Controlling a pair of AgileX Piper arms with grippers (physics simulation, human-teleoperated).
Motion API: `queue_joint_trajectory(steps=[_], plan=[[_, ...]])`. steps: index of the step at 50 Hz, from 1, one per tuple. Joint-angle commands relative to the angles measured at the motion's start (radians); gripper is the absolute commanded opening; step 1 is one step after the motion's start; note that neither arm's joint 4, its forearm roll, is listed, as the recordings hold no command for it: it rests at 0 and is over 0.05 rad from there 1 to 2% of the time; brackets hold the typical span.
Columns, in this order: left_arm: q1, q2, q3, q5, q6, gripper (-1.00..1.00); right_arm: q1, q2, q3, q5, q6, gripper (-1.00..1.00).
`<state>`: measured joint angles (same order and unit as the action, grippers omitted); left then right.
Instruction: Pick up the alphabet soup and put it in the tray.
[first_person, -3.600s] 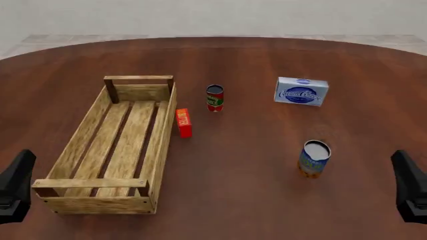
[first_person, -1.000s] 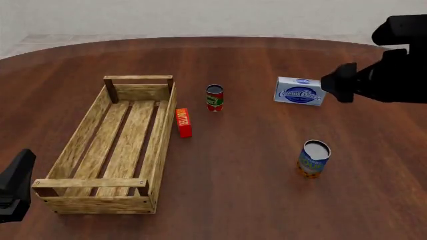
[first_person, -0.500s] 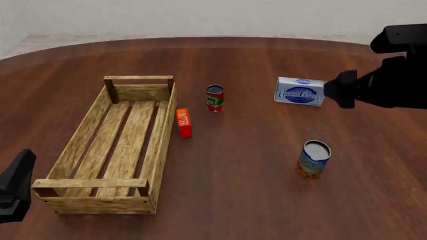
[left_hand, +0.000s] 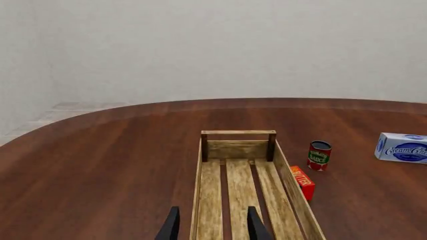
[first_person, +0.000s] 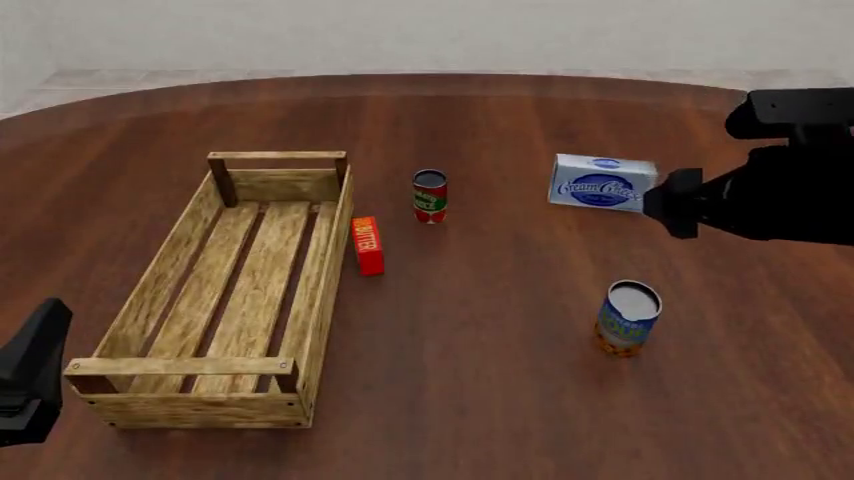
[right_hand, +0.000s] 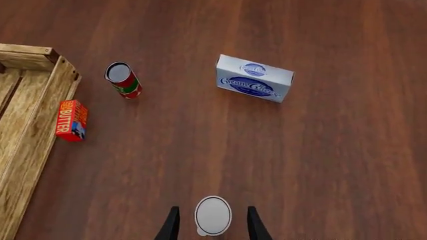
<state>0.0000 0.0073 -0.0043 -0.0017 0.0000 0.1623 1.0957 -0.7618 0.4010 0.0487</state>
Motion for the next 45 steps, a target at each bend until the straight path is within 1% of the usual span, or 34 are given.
queue_joint_trajectory(steps=[1, 11, 25, 26, 28, 29, 31, 45], plan=[[0.0, 0.0, 0.0, 0.0, 0.0, 1.0, -0.008, 0.025, 0.025, -0.036, 0.009, 1.0], [0.0, 0.0, 0.0, 0.0, 0.0, 1.0, -0.006, 0.069, 0.042, -0.076, 0.01, 1.0], [0.0, 0.0, 0.0, 0.0, 0.0, 1.0, 0.001, 0.099, 0.047, -0.094, 0.007, 1.0], [0.0, 0.0, 0.0, 0.0, 0.0, 1.0, 0.004, 0.099, 0.048, -0.095, 0.016, 1.0], [0.0, 0.0, 0.0, 0.0, 0.0, 1.0, -0.001, 0.102, 0.05, -0.098, 0.006, 1.0], [0.0, 0.0, 0.0, 0.0, 0.0, 1.0, 0.003, 0.104, 0.052, -0.1, 0.015, 1.0], [0.0, 0.0, 0.0, 0.0, 0.0, 1.0, 0.001, 0.108, 0.055, -0.105, 0.009, 1.0], [0.0, 0.0, 0.0, 0.0, 0.0, 1.0, 0.016, 0.147, 0.065, -0.139, 0.019, 1.0]])
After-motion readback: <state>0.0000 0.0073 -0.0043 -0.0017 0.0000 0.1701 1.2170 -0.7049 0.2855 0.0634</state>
